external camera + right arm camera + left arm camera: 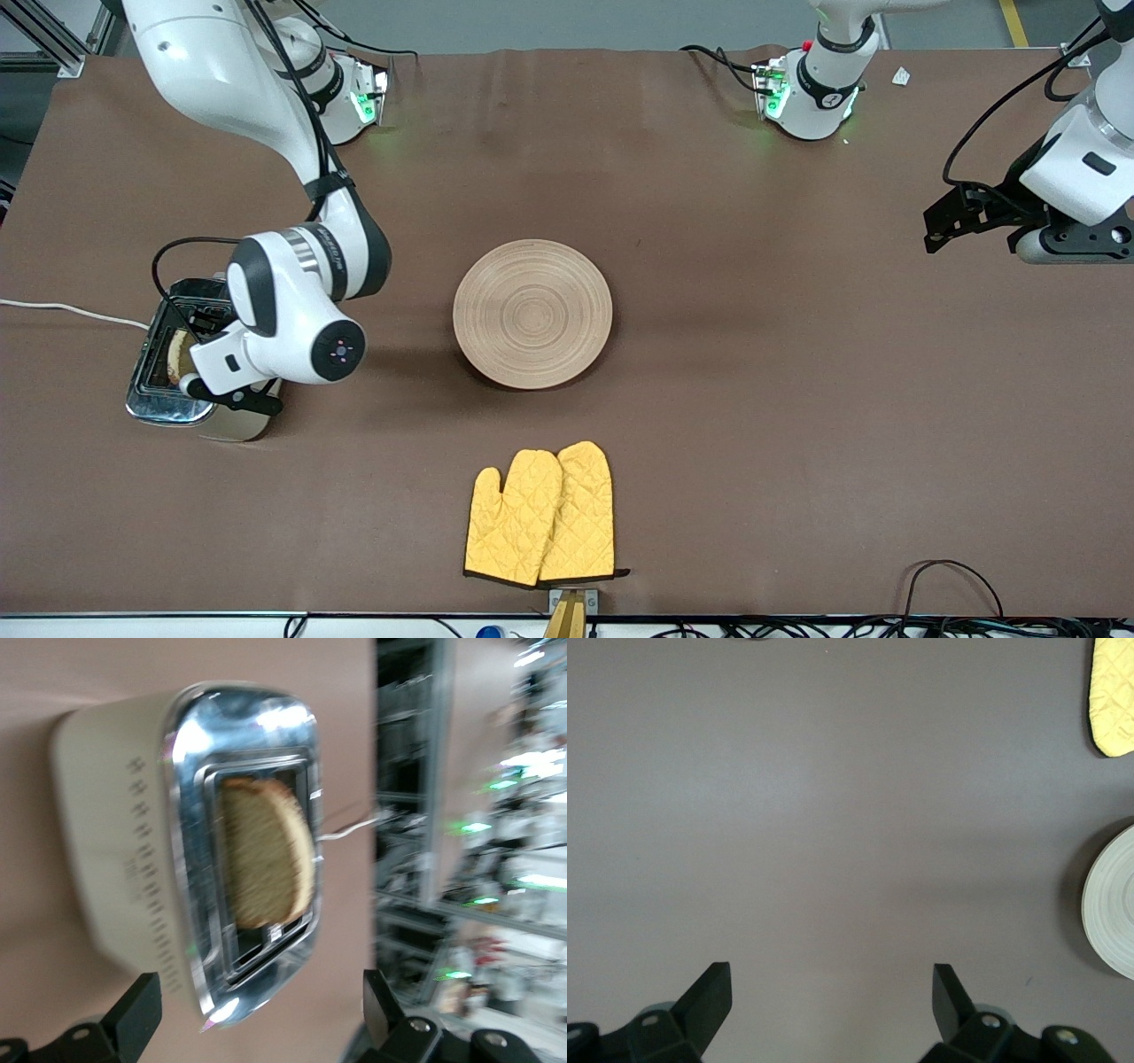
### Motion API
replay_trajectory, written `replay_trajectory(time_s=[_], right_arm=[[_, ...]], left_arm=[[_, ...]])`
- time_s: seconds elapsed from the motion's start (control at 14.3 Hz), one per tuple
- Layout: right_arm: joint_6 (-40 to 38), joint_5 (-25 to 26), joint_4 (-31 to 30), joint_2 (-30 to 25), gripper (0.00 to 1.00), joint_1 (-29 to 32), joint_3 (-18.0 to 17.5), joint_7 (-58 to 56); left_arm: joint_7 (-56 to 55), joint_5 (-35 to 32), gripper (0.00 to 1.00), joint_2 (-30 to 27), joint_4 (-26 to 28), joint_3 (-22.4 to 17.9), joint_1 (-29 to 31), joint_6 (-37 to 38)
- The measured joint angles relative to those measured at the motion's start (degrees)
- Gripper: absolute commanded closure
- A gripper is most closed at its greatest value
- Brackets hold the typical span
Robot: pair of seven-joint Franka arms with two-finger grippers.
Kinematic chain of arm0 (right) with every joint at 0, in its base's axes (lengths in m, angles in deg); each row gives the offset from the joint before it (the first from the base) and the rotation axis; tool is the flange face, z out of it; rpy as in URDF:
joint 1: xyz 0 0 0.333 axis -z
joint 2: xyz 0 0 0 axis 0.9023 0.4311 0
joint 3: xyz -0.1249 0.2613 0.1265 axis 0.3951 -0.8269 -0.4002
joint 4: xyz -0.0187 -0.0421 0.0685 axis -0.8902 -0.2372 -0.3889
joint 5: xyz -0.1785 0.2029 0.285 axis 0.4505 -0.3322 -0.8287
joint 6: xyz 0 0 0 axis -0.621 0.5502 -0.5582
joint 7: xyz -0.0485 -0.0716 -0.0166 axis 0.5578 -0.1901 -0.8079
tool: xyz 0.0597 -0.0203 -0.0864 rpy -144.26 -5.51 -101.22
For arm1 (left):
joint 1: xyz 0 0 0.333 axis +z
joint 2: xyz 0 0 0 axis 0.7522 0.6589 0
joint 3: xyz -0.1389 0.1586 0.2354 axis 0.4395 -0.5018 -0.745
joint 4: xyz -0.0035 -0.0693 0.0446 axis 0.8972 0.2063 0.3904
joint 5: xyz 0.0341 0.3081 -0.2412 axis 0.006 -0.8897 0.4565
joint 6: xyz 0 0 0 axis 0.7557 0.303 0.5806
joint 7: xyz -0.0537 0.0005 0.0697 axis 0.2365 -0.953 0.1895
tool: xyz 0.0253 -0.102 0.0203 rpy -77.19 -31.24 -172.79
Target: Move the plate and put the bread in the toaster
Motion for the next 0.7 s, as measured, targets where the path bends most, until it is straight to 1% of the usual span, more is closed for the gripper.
replay_trajectory(time_s=[0.14,0.42,0.56,0.7], right_arm=[[0.58,-6.48,0.24,-2.67,0.0,1.56,0.05,0.0],[0.86,-15.85,0.93,-8.41,0.0,3.15,0.05,-0.06],[0.92,-18.94,1.03,-11.63,0.0,3.14,-0.14,-0.96],[0.97,-20.24,1.05,-14.58,0.0,3.14,-0.33,-2.86]], left_arm=[[0.0,0.0,0.0,0.0,0.0,-0.01,0.0,0.0],[0.02,0.0,0.0,-0.01,-0.03,-0.14,0.2,0.0],[0.08,0.0,0.0,-0.04,-0.04,-0.32,0.31,0.02],[0.1,0.0,0.0,-0.08,-0.04,-0.4,0.37,0.16]])
